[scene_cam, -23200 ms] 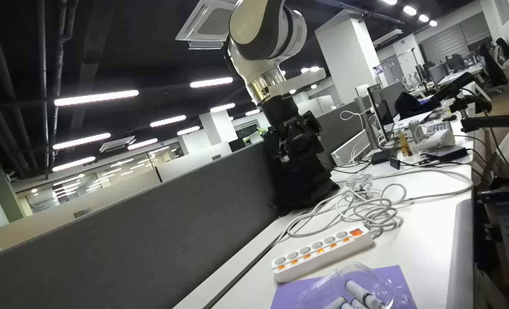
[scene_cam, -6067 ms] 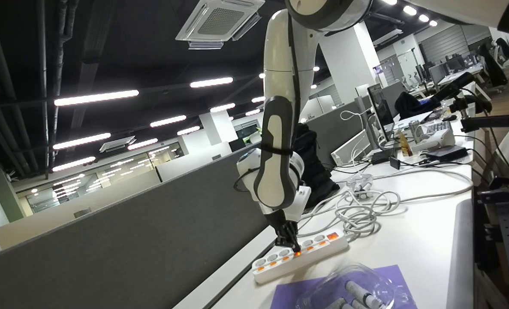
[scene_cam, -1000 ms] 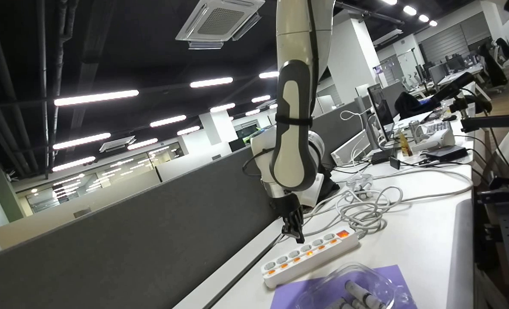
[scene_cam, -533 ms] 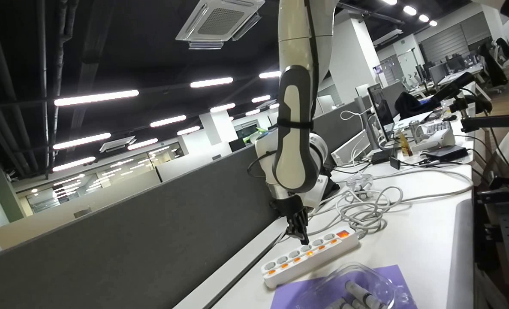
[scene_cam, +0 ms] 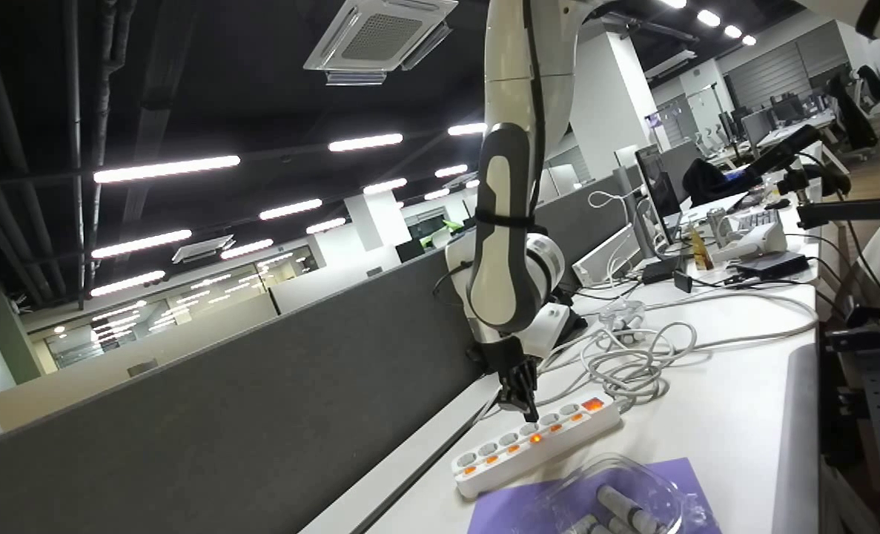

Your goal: Turn off the second and fourth switches from the left on the extension cable

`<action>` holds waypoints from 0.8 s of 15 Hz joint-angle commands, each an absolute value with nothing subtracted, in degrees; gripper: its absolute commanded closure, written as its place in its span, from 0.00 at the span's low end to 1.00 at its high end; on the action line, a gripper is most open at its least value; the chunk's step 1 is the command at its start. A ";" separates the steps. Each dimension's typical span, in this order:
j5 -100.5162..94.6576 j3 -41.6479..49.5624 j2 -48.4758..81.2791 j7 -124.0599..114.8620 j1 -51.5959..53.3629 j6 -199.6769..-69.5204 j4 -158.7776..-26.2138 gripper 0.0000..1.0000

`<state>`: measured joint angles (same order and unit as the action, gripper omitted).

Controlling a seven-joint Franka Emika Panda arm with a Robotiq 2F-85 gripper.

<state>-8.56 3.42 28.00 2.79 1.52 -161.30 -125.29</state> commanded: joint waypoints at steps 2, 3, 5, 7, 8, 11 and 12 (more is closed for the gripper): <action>-6.94 2.06 30.58 3.85 0.14 -157.70 -121.60 1.00; -6.85 1.99 30.98 3.86 0.08 -157.47 -121.26 1.00; -7.10 2.09 31.77 3.85 0.19 -156.96 -120.68 1.00; -7.42 1.71 32.51 4.96 0.02 -156.92 -120.32 1.00; -7.71 1.52 32.62 5.72 0.04 -156.86 -120.28 1.00; -8.56 1.69 32.69 7.36 0.47 -156.13 -120.04 1.00; -8.64 1.69 32.71 7.78 0.52 -156.11 -120.01 1.00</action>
